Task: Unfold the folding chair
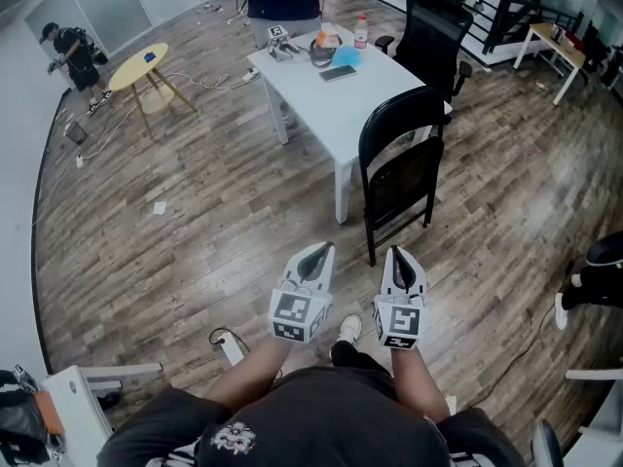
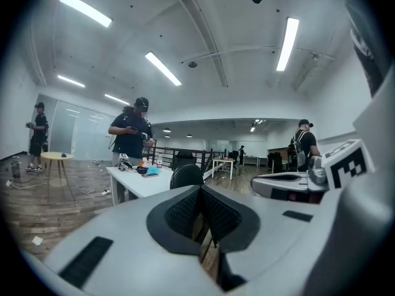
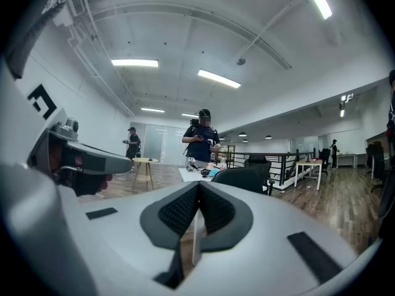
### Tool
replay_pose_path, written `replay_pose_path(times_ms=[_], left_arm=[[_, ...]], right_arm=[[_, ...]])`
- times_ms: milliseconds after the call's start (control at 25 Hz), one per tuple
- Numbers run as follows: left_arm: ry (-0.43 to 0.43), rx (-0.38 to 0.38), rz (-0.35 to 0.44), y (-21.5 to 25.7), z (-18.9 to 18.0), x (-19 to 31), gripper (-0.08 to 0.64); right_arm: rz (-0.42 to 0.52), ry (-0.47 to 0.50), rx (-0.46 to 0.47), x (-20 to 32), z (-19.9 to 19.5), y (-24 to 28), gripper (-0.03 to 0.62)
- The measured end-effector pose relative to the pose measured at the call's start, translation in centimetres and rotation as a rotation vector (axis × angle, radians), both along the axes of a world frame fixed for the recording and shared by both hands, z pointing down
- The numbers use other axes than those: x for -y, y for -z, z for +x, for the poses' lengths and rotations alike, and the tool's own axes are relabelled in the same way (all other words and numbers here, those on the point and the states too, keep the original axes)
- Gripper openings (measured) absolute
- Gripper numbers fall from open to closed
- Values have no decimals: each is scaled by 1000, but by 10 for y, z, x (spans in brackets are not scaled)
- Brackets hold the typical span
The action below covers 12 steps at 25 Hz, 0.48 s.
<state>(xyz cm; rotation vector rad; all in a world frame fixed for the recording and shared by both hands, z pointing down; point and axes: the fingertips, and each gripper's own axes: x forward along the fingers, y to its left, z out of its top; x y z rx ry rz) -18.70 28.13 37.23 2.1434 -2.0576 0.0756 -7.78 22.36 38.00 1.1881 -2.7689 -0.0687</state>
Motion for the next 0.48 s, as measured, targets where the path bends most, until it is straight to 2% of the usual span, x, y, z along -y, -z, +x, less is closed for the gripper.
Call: replay_pose_path(times_ms=[240, 480], left_arm=[[21, -12, -49, -12, -13, 71, 5], [-11, 3, -50, -7, -12, 125, 6]], right_arm=[[-6, 14, 2, 67, -9, 3, 15], [-13, -8, 21, 120, -12, 3, 15]])
